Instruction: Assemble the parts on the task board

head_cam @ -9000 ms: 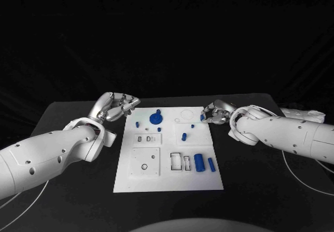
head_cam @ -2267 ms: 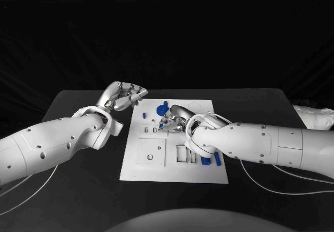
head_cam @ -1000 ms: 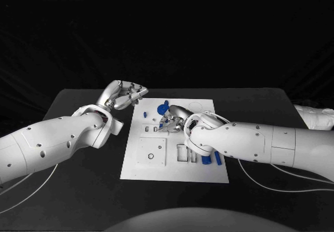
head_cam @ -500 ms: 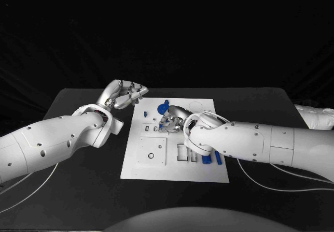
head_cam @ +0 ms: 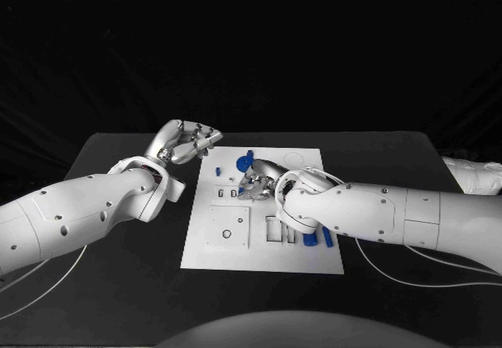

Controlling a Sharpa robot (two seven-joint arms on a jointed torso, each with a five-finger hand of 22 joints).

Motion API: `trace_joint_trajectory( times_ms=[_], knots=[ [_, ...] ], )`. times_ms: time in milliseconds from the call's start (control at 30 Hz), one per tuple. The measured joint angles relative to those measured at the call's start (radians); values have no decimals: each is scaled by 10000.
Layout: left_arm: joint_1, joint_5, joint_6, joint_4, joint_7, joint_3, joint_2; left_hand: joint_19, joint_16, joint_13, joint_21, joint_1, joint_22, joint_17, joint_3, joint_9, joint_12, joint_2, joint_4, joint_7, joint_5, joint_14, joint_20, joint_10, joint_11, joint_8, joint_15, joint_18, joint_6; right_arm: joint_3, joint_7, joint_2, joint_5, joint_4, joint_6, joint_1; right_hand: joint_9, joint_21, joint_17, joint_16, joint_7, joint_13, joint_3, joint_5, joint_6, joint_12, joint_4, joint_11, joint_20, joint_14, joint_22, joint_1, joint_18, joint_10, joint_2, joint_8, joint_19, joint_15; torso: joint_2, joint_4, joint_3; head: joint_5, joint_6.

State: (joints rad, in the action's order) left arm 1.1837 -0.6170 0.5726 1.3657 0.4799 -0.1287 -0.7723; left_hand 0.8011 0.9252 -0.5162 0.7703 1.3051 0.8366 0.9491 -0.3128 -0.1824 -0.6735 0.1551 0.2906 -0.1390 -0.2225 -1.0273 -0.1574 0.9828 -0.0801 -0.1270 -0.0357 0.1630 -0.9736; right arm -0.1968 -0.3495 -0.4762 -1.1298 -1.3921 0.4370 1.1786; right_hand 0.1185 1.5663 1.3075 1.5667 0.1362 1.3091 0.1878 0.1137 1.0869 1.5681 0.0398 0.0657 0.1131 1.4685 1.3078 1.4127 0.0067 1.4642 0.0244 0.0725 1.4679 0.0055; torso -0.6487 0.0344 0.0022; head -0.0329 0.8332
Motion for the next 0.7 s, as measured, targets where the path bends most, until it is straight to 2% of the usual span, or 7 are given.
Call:
trace_joint_trajectory(
  times_ms=[700],
  knots=[
    [3,0,1,7,-5,0,-7,0,0,-1,0,0,0,0,0,-2,0,0,0,0,0,0,0,0,0,0,0,1,0,1,-10,10,-6,6,-86,-15,-187,0,-2,0,100,16,-27,6,-698,2,-27,106,72,-3,-2,-45,0,35,46,-64,0,73,-7,-3,4,22,55]
  ],
)
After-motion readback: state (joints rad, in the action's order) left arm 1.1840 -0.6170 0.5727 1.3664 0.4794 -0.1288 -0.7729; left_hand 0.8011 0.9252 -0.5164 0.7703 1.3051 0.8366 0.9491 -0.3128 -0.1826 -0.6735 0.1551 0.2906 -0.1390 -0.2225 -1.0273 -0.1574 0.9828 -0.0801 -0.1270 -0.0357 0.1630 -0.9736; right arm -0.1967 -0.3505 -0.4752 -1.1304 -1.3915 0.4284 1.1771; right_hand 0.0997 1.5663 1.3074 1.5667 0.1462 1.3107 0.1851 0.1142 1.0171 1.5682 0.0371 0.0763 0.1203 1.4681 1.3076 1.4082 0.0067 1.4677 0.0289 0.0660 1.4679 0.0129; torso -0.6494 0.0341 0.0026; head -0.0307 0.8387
